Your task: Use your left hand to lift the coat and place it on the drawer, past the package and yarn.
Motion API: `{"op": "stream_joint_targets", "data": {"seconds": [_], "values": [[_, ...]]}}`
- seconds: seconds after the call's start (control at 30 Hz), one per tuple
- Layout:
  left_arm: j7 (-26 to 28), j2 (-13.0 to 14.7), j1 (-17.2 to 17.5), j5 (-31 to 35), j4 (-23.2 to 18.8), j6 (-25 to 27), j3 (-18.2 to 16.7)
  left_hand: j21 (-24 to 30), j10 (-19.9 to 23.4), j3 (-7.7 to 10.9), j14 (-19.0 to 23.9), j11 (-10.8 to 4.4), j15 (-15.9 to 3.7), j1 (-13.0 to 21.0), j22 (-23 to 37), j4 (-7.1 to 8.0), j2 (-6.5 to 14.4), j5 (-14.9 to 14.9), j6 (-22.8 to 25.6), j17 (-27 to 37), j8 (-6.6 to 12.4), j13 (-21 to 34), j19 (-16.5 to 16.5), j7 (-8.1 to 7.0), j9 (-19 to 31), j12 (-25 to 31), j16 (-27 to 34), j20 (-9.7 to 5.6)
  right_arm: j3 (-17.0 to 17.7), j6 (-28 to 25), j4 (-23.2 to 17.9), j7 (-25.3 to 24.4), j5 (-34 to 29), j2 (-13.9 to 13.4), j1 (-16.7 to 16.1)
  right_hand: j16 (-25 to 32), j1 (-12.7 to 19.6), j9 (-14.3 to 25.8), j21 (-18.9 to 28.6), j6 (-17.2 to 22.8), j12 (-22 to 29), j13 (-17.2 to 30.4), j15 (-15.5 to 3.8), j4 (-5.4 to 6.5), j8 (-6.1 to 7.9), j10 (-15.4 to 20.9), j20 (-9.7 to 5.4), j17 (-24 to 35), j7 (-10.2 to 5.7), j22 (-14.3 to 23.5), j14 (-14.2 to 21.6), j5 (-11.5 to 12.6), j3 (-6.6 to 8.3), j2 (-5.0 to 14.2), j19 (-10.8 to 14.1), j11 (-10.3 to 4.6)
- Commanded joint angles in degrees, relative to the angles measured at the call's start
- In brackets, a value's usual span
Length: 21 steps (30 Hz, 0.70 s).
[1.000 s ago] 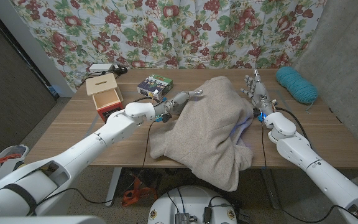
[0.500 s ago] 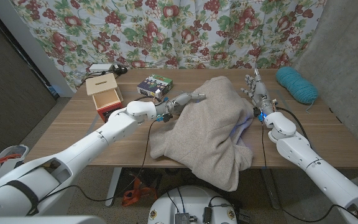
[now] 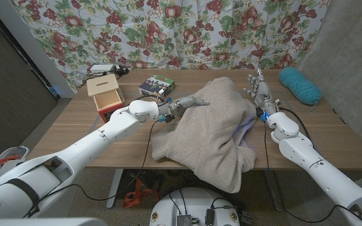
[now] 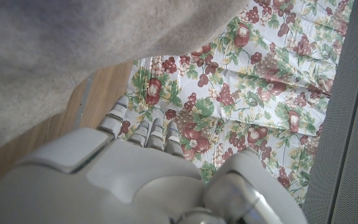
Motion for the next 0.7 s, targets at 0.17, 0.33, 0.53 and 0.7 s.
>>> {"op": "stream_joint_targets", "data": {"seconds": [0.17, 0.33, 0.53, 0.7], "values": [[-0.82, 0.53, -1.04, 2.10, -0.27, 0.86, 1.02, 1.02, 1.07, 0.77, 0.75, -0.50, 0.25, 2.30, 0.38, 0.01, -1.26, 0.70, -0.03, 0.29, -0.10, 0.35, 0.82, 0.50, 0.12, 1.00, 0.49, 0.25, -0.23, -0.71, -0.49, -0.19, 0.01, 0.04, 0.39, 0.25, 0.16, 0.32, 0.21, -0.13, 0.26, 0.20, -0.34, -0.19, -0.19, 0.18, 0.07, 0.21, 0.10, 0.11, 0.05, -0.10, -0.31, 0.29, 0.17, -0.31], [-0.34, 0.58, -1.07, 2.87, -0.66, 1.09, 1.23, 1.20, 2.28, 1.05, 2.18, -1.62, -0.17, 3.70, 0.50, 0.13, -1.88, 0.97, -0.42, 0.47, -0.31, 0.75, 0.97, 0.08, 0.15, 1.68, 1.00, 0.26, -0.30, -0.54, -0.45, -0.08, -0.35, -0.20, 0.38, 0.25, 0.17, 0.32, 0.21, -0.11, 0.25, 0.19, -0.36, -0.20, -0.19, 0.19, 0.07, 0.21, 0.08, 0.11, 0.05, -0.10, -0.31, 0.32, 0.17, -0.31], [0.40, 0.47, -0.92, 2.89, -1.13, 2.50, 1.30, 2.23, 3.43, 0.90, 5.15, -1.84, -1.49, 4.80, 0.89, 0.73, -2.45, 1.05, -0.84, 0.98, -0.54, 1.43, 2.81, 0.61, 0.19, 2.49, 2.12, 0.16, -0.21, -0.36, -0.47, 0.16, -0.41, -0.43, 0.36, 0.25, 0.17, 0.32, 0.22, -0.05, 0.24, 0.19, -0.36, -0.21, -0.19, 0.19, 0.10, 0.21, 0.07, 0.11, 0.06, -0.10, -0.31, 0.35, 0.18, -0.31], [1.13, 0.52, -0.82, 3.23, -1.63, 3.26, 1.40, 3.79, 4.55, 0.65, 7.63, -1.92, -2.17, 5.43, 1.26, 1.06, -2.06, 0.90, -0.95, 1.56, -0.60, 2.07, 6.03, 1.19, 0.24, 3.25, 3.10, -0.08, -0.10, -0.42, -0.61, 0.17, -0.30, -0.53, 0.27, 0.23, 0.20, 0.32, 0.22, -0.02, 0.23, 0.19, -0.33, -0.23, -0.19, 0.19, 0.05, 0.20, 0.02, 0.11, 0.01, -0.10, -0.29, 0.37, 0.17, -0.31]]}}
